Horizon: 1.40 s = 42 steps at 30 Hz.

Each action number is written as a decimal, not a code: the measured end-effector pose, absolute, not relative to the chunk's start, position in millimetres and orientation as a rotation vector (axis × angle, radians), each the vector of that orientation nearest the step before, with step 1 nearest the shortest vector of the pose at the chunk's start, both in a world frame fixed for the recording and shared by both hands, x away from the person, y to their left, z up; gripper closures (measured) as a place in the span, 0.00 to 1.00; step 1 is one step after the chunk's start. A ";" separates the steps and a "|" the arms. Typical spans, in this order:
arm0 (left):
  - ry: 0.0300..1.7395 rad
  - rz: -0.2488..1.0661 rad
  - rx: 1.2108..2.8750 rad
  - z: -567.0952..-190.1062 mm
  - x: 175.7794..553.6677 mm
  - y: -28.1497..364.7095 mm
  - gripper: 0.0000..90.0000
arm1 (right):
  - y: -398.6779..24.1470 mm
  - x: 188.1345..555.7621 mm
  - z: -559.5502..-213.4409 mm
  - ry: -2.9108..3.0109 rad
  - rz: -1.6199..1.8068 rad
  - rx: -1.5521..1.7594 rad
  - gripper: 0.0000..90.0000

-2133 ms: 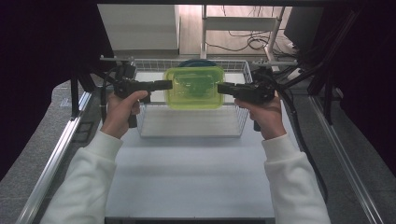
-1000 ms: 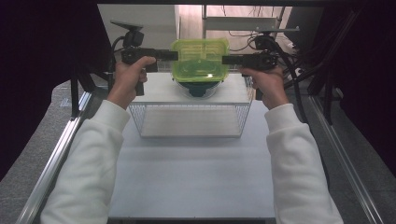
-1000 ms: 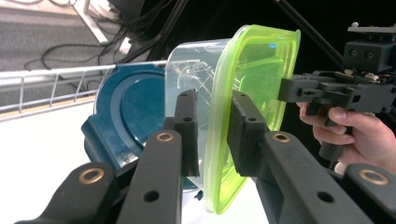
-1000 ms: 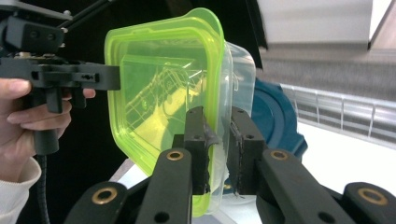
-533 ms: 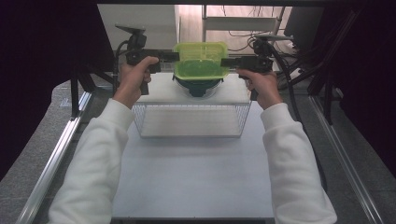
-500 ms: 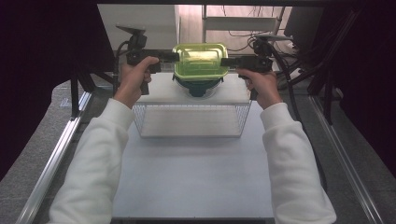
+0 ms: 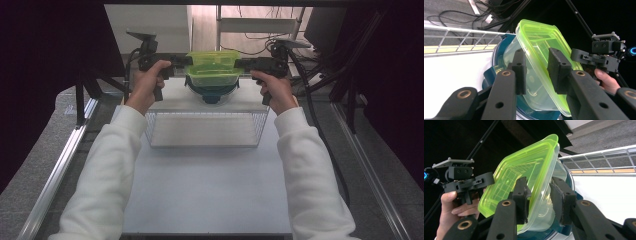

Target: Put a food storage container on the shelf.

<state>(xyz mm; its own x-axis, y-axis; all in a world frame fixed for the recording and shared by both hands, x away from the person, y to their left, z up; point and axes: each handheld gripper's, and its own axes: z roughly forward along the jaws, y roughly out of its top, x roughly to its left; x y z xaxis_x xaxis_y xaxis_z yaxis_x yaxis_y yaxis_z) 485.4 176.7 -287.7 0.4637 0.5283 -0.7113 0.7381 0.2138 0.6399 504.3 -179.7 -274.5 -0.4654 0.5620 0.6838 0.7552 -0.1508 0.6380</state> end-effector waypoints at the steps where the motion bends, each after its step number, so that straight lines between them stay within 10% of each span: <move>1: 1.188 -0.203 1.448 -287.7 485.3 176.3 0.76 | -179.5 504.1 -274.4 -1.926 -1.675 -1.525 0.71; 14: 1.132 -0.088 1.450 -274.1 469.9 168.7 0.40 | -179.6 492.6 -265.8 -2.016 -1.782 -1.516 0.33; 42: 1.051 -0.034 1.569 -282.5 464.7 158.9 0.24 | -192.0 460.6 -255.6 -2.243 -1.835 -1.388 0.27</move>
